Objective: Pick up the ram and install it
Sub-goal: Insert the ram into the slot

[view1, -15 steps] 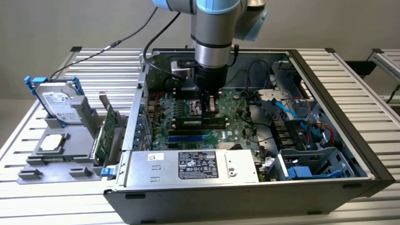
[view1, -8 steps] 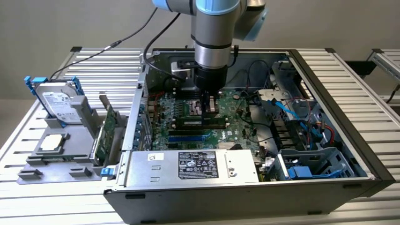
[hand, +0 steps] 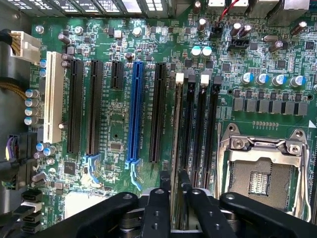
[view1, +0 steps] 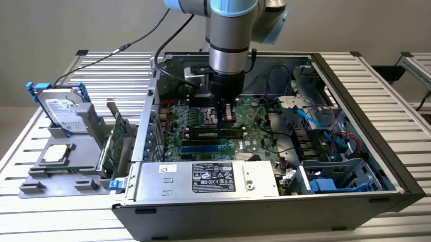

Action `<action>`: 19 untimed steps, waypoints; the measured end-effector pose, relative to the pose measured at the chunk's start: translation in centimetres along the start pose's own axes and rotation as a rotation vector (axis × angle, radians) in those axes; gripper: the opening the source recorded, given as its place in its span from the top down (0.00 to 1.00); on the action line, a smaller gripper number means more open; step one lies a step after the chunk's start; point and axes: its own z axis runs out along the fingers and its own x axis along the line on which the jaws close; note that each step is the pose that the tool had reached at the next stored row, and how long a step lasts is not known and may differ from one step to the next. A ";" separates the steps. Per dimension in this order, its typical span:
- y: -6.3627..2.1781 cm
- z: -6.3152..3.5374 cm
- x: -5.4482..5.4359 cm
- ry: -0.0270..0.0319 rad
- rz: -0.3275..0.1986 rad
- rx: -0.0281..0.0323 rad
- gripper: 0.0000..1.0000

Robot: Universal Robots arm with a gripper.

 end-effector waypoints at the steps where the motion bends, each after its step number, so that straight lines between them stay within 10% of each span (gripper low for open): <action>1: 0.02 0.00 0.0 0.0001 0.000 0.0000 0.72; 6: 0.09 -0.20 0.0 0.0003 0.000 -0.0007 0.55; 19: 0.27 -2.58 0.3 -0.0007 0.004 -0.0114 0.57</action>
